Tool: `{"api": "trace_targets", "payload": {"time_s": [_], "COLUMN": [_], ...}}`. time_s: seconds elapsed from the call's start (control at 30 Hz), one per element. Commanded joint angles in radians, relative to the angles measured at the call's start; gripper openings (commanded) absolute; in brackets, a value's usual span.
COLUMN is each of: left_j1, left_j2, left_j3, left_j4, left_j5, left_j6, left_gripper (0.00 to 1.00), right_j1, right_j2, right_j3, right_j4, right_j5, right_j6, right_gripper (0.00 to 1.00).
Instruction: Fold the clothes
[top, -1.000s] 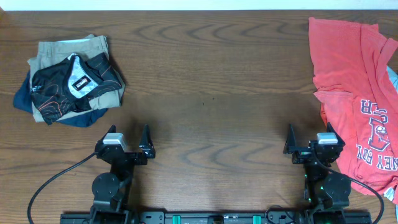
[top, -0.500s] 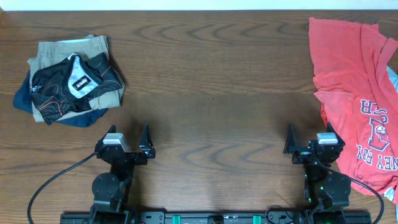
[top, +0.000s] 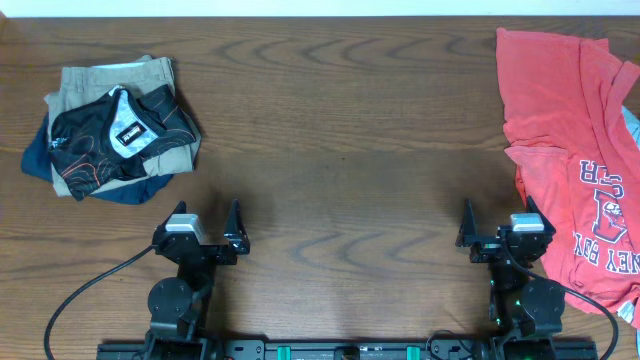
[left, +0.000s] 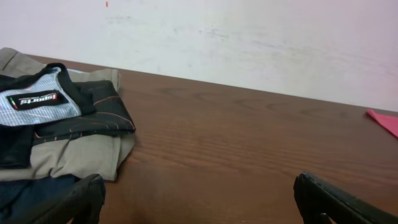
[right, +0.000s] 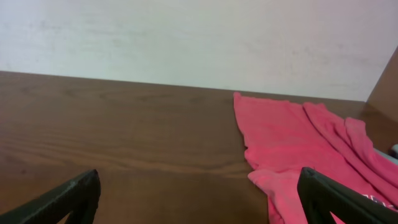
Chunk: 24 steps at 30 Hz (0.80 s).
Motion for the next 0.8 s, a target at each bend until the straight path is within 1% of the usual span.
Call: {"api": "trace_targets", "payload": {"time_s": [0.0, 0.23, 0.4, 0.6, 0.77], "left_j1": [0.002, 0.002, 0.002, 0.002, 0.002], "left_j2": [-0.006, -0.006, 0.002, 0.085, 0.244], "left_j3": [-0.014, -0.014, 0.005, 0.134, 0.3], "left_j4": [-0.044, -0.045, -0.059, -0.176, -0.299], "left_j5": [-0.046, -0.042, 0.034, 0.038, 0.046], "left_j6": [0.017, 0.01, 0.006, 0.006, 0.005], "left_gripper": [0.98, 0.98, 0.98, 0.98, 0.98], "right_j1": [-0.017, -0.017, -0.017, -0.017, -0.017], "right_j2": [-0.006, -0.006, -0.006, 0.043, 0.197], "right_j3": [-0.002, -0.002, 0.016, 0.113, 0.246], "right_j4": [-0.006, 0.01, -0.016, -0.116, -0.192], "right_j5": [0.0, -0.005, -0.022, -0.006, 0.008], "right_j6": [-0.011, 0.031, 0.068, 0.071, 0.071], "right_gripper": [0.99, 0.99, 0.99, 0.99, 0.99]}}
